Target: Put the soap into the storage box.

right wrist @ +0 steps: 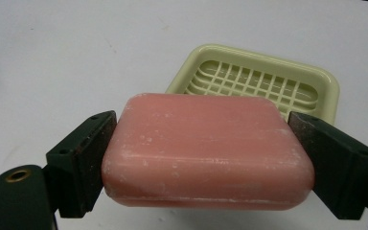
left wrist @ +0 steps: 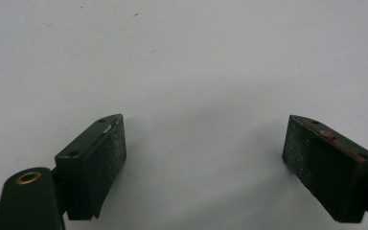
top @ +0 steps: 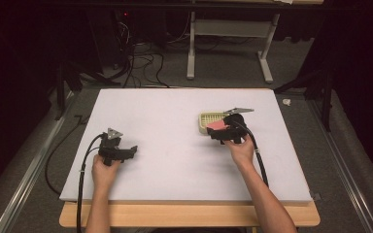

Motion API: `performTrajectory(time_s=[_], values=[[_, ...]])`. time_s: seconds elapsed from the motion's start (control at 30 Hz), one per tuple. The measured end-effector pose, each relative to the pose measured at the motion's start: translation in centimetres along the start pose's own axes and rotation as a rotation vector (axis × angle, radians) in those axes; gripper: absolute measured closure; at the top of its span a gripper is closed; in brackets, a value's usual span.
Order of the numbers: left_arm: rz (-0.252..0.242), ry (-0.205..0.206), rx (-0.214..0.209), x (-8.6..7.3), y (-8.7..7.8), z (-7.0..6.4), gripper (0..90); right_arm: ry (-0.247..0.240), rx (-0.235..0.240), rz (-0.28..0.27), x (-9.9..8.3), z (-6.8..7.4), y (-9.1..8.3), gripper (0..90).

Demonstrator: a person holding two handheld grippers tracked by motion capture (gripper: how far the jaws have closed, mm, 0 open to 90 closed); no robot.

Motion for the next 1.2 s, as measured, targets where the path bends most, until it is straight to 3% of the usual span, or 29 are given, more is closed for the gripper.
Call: performTrajectory(time_s=[0.6, 1.2], values=[[0.000, 0.000, 0.000, 0.0, 0.0, 0.0, 15.5, 0.041, -0.076, 0.032, 1.7, -1.1, 2.5, 13.8], [0.000, 0.000, 0.000, 0.0, 0.0, 0.0, 15.5, 0.080, -0.104, 0.051, 2.2, -1.5, 4.1, 13.7]])
Point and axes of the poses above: each handheld gripper's, and its own axes: y roughly forward along the jaws, x roughly out of its top, z roughly to its left, the point moved 2 cm from there along y, roughly forward along the jaws, and after that the axes turned 11 degrees about z, right-handed, at the moved point
